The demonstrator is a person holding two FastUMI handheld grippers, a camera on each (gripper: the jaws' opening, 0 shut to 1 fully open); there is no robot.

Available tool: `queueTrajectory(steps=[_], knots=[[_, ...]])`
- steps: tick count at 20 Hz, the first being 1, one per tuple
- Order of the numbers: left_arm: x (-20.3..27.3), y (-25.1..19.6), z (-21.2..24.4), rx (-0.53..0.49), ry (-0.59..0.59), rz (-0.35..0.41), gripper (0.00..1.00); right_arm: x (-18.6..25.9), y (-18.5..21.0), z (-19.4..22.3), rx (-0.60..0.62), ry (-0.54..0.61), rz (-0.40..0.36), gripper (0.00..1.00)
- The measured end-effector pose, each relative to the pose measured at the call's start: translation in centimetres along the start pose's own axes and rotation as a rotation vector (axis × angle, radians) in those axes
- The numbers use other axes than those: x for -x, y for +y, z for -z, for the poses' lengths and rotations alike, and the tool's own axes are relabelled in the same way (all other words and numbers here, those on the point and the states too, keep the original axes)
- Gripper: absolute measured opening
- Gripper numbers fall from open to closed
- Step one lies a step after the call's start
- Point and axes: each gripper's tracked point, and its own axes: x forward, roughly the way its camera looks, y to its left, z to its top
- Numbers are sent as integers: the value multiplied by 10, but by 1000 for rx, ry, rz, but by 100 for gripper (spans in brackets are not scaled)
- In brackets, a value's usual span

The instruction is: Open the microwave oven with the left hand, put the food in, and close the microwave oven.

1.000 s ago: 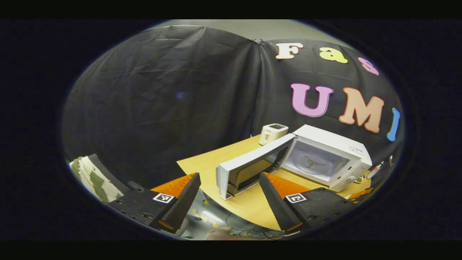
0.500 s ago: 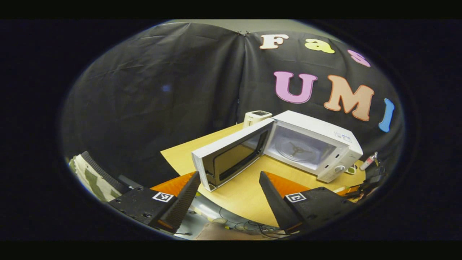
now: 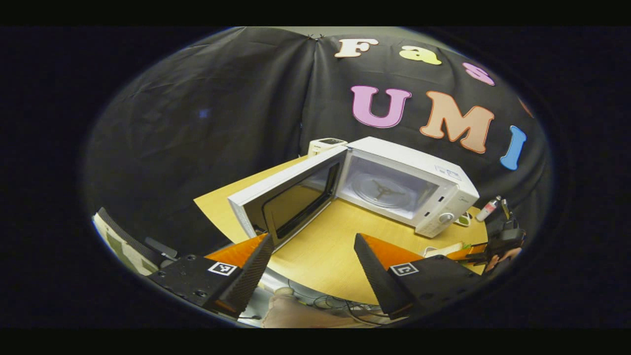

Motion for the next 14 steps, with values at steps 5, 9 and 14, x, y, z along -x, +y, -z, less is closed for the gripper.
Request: queueTrajectory(steps=[5,9,14], knots=[[-14,-8,-2,-18,19,118,97,31,13,-4,-78,-90,-34,38],[-28,-2,-23,-110,-21,208,97,46,37,2,-141,-166,-51,39],[-34,10,-45,-185,-89,335,97,53,91,18,-209,-227,-86,39]])
